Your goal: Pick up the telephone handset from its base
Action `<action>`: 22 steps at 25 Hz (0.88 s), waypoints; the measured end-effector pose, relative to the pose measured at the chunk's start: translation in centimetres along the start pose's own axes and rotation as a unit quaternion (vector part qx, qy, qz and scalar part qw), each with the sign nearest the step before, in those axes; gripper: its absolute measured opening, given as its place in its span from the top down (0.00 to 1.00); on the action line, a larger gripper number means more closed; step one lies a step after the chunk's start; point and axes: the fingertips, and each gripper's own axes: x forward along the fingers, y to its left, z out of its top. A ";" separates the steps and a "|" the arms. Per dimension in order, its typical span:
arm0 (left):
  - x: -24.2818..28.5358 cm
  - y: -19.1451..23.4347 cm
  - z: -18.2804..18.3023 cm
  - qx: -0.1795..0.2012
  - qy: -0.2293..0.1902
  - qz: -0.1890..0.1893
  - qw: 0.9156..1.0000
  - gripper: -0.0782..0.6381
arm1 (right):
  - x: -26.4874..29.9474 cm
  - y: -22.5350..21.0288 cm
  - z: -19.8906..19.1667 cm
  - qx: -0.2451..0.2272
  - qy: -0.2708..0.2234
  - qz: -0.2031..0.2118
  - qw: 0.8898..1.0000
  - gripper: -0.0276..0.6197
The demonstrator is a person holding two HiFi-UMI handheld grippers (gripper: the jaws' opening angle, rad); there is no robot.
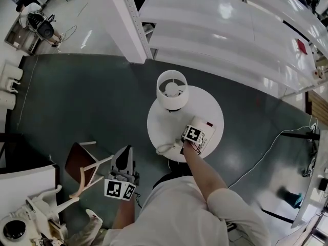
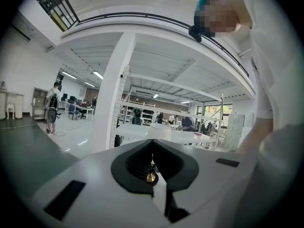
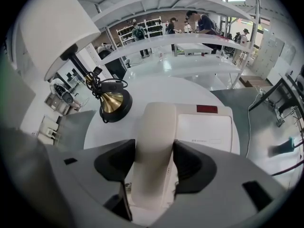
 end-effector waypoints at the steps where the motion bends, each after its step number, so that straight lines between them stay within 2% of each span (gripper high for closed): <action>1: -0.1 0.1 0.0 0.000 0.000 0.002 1.000 0.86 | 0.0 0.0 0.0 0.002 0.000 -0.001 1.000 0.56; 9: -0.4 0.7 0.2 0.003 -0.003 0.008 1.000 0.86 | 0.3 1.2 1.3 0.011 -0.027 0.032 0.999 0.58; 13: -0.3 0.6 0.2 0.002 -0.003 0.006 1.000 0.86 | -0.1 -0.2 0.0 0.017 0.008 -0.003 1.000 0.59; 22: -0.3 0.2 0.2 0.003 -0.005 0.000 1.000 0.86 | 0.2 0.1 0.6 0.014 -0.012 0.017 1.000 0.59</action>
